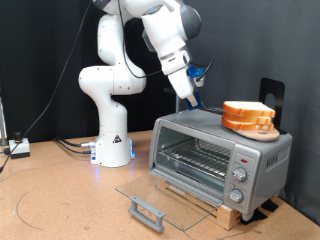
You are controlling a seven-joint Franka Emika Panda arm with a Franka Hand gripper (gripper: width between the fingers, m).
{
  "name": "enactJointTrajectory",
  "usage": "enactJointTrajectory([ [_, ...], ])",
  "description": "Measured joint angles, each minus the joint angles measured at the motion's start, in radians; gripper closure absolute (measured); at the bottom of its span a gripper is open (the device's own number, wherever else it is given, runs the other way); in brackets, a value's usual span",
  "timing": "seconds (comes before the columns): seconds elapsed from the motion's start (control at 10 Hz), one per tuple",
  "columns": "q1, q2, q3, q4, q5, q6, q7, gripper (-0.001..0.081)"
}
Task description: Make a piece of toast with the oven
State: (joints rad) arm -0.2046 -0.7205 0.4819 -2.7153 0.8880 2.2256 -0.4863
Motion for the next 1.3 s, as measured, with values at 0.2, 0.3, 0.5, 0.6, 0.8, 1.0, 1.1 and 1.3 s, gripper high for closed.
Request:
enactJointTrajectory([
  [0.2,0.003,0.016,0.041,0.013,0.025,0.026,0.015,0.0342],
  [0.3,0.003,0.023,0.061,0.018,0.033,0.041,0.03,0.0342],
  [0.5,0.003,0.042,0.098,0.031,0.058,0.082,0.059,0.0342],
  [0.6,0.003,0.055,0.116,0.037,0.064,0.103,0.077,0.0342],
  [0.8,0.003,0.079,0.145,0.043,0.083,0.157,0.093,0.0342],
  [1.0,0.01,0.103,0.164,0.043,0.175,0.247,0.042,0.0342],
  [1.1,0.022,0.115,0.16,0.043,0.242,0.268,-0.004,0.0342],
  [1.3,0.04,0.122,0.14,0.041,0.365,0.266,-0.081,0.0342],
])
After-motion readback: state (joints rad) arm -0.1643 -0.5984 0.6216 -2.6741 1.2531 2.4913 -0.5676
